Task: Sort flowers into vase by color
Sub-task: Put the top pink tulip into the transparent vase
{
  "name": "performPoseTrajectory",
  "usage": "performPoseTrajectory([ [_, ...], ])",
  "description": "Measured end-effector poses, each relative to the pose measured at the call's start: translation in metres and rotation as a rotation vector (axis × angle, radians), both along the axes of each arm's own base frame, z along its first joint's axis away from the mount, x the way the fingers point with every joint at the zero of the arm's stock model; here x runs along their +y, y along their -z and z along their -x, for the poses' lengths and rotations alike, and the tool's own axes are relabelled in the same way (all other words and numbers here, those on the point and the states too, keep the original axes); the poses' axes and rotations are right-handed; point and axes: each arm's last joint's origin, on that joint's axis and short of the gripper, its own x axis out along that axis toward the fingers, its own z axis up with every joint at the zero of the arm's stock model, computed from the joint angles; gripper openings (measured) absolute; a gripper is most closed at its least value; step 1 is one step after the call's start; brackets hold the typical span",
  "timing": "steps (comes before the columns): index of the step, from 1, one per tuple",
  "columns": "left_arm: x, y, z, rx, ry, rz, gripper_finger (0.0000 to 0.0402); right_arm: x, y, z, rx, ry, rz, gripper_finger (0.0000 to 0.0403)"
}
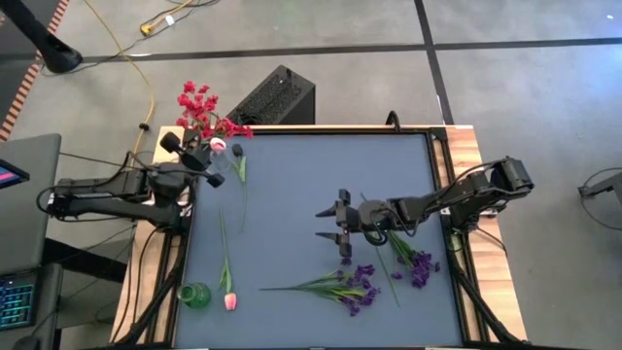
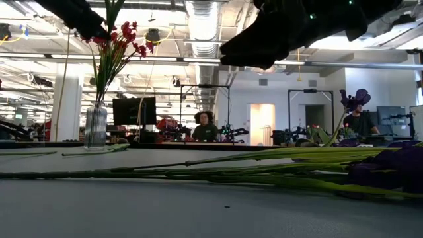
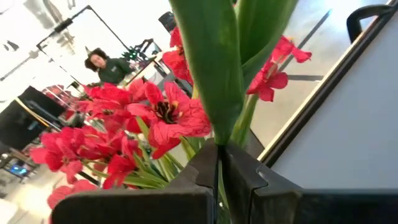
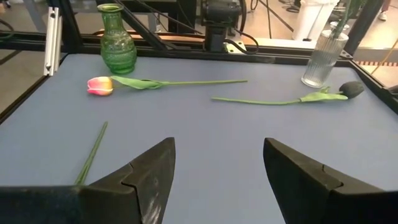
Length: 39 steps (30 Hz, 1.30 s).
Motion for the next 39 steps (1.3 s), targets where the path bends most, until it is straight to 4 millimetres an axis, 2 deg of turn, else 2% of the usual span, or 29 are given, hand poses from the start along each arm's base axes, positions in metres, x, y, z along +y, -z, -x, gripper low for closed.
performPoseTrajectory([
  [12, 0.0, 0.001, 0.001, 0.009, -0.038, -0.012, 0.0, -0.006, 0.002, 0.0, 0.018, 0.021, 0.001, 0.027],
  [19, 0.001, 0.009, 0.005, 0.018, -0.062, 0.039, 0.0, -0.007, 0.004, 0.0, 0.038, 0.023, 0.003, 0.027],
  [39, 0.016, 0.015, 0.01, -0.029, -0.1, 0.17, 0.0, -0.007, 0.003, 0.0, 0.033, 0.031, -0.003, 0.027],
])
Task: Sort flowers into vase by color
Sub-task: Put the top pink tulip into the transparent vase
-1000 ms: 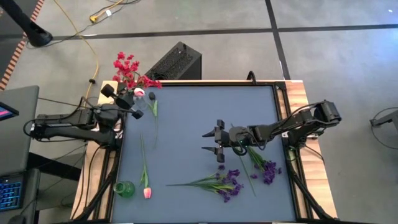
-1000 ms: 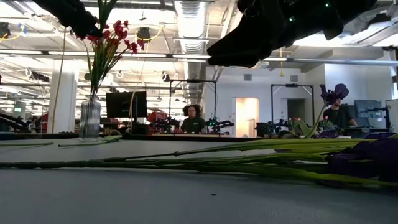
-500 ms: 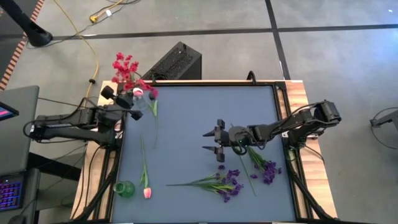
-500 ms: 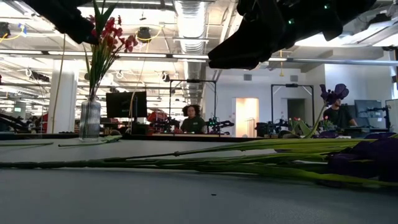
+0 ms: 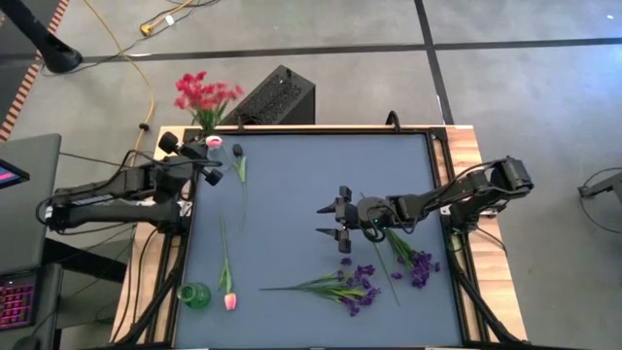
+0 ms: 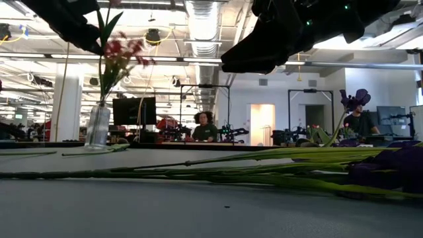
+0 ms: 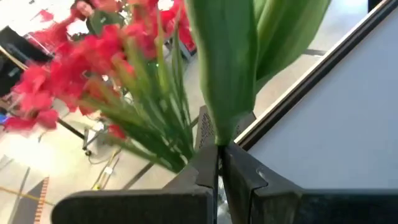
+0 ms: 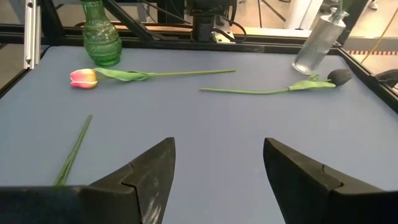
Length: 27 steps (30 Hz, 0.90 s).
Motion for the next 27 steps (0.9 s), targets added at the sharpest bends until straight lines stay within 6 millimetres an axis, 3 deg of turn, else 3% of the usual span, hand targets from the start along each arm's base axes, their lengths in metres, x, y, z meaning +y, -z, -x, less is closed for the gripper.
performPoseTrajectory([
  [27, 0.0045, 0.0026, 0.0, -0.019, 0.012, 0.059, 0.0, -0.002, 0.0001, -0.0003, 0.001, 0.006, -0.003, 0.027],
])
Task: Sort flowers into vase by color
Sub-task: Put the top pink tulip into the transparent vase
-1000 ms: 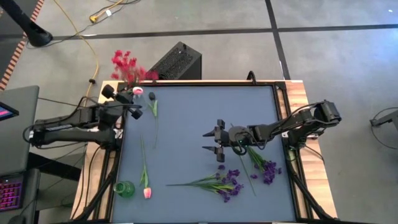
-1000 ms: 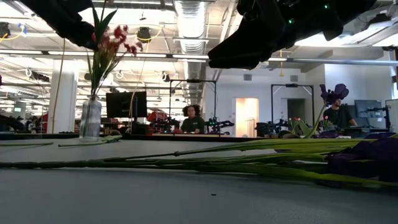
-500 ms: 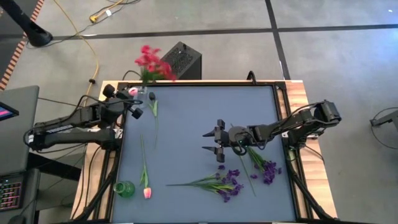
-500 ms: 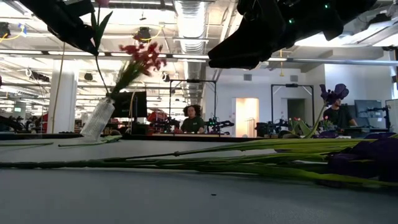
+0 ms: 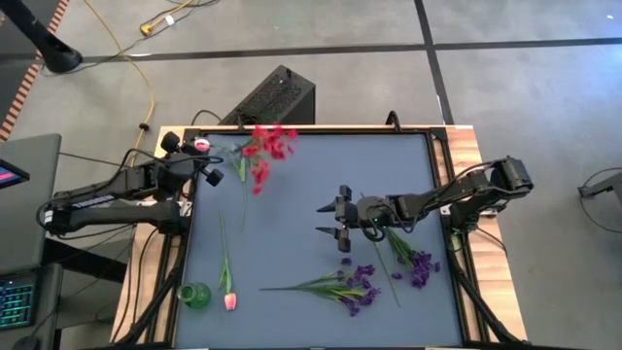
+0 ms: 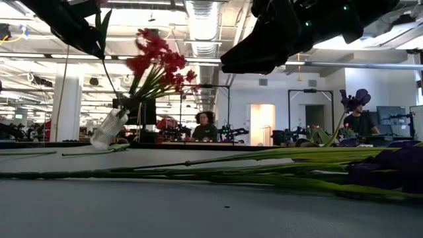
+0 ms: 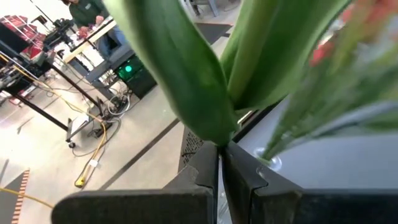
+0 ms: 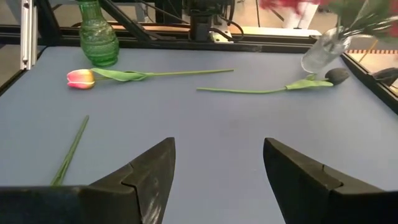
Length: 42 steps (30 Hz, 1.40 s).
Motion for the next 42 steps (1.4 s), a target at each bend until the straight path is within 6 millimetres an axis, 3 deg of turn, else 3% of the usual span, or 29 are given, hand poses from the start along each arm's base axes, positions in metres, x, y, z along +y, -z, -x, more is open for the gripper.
performPoseTrajectory([
  [42, -0.0005, -0.0017, -0.0029, -0.048, 0.049, 0.024, 0.0, 0.0001, -0.0003, -0.0001, -0.003, -0.005, 0.0, 0.027],
])
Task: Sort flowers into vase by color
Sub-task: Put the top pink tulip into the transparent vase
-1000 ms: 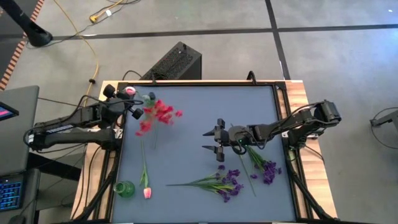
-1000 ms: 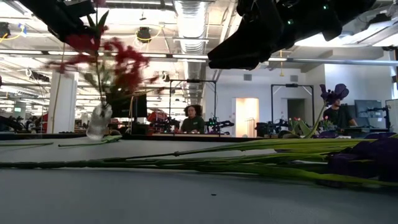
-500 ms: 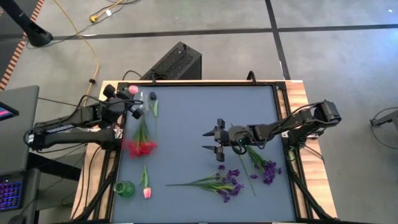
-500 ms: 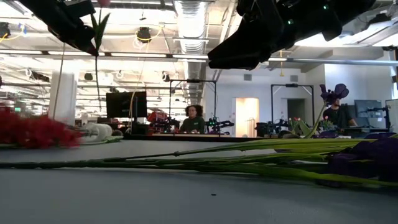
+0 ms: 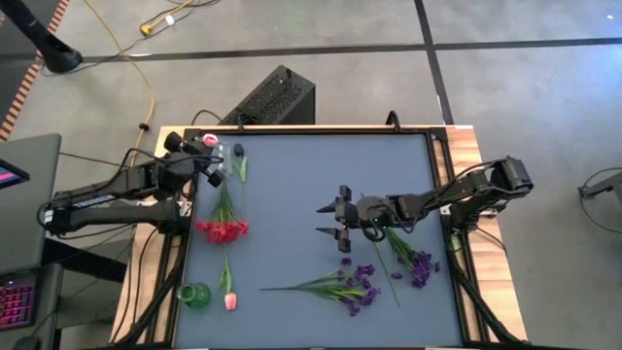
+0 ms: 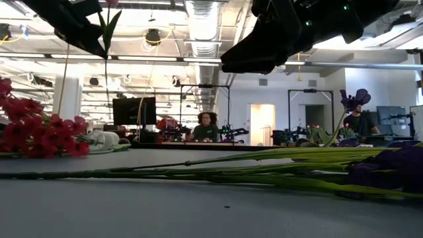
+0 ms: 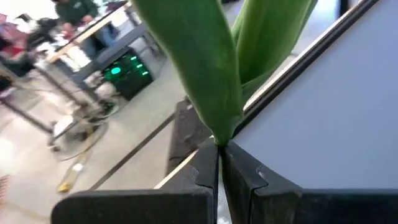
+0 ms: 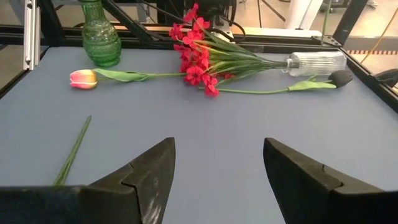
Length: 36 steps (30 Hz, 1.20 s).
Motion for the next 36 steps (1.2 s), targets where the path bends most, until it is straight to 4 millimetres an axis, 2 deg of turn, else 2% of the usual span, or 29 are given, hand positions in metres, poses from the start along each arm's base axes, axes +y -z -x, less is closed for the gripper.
performPoseTrajectory([
  [8, 0.0, -0.004, -0.004, -0.058, 0.069, 0.014, 0.0, 0.0, -0.003, -0.001, -0.028, -0.002, 0.004, 0.027],
  [12, -0.003, -0.009, -0.01, -0.16, 0.214, 0.072, 0.0, -0.003, -0.005, -0.002, -0.052, 0.011, 0.006, 0.027],
  [17, -0.005, -0.015, -0.025, -0.285, 0.421, 0.153, 0.0, -0.017, -0.015, -0.006, -0.157, 0.056, -0.006, 0.027],
  [24, -0.003, -0.004, -0.064, -0.321, 0.616, 0.323, 0.0, -0.034, -0.033, -0.013, -0.268, -0.045, -0.024, 0.027],
  [31, -0.005, 0.015, -0.107, -0.279, 0.723, 0.373, 0.0, -0.035, -0.054, -0.022, -0.29, -0.072, 0.016, 0.027],
  [34, -0.005, 0.018, -0.116, -0.286, 0.737, 0.36, 0.0, -0.035, -0.05, -0.029, -0.285, -0.073, 0.017, 0.027],
  [36, -0.005, 0.019, -0.119, -0.298, 0.746, 0.354, 0.0, -0.035, -0.039, -0.035, -0.259, -0.071, 0.017, 0.027],
])
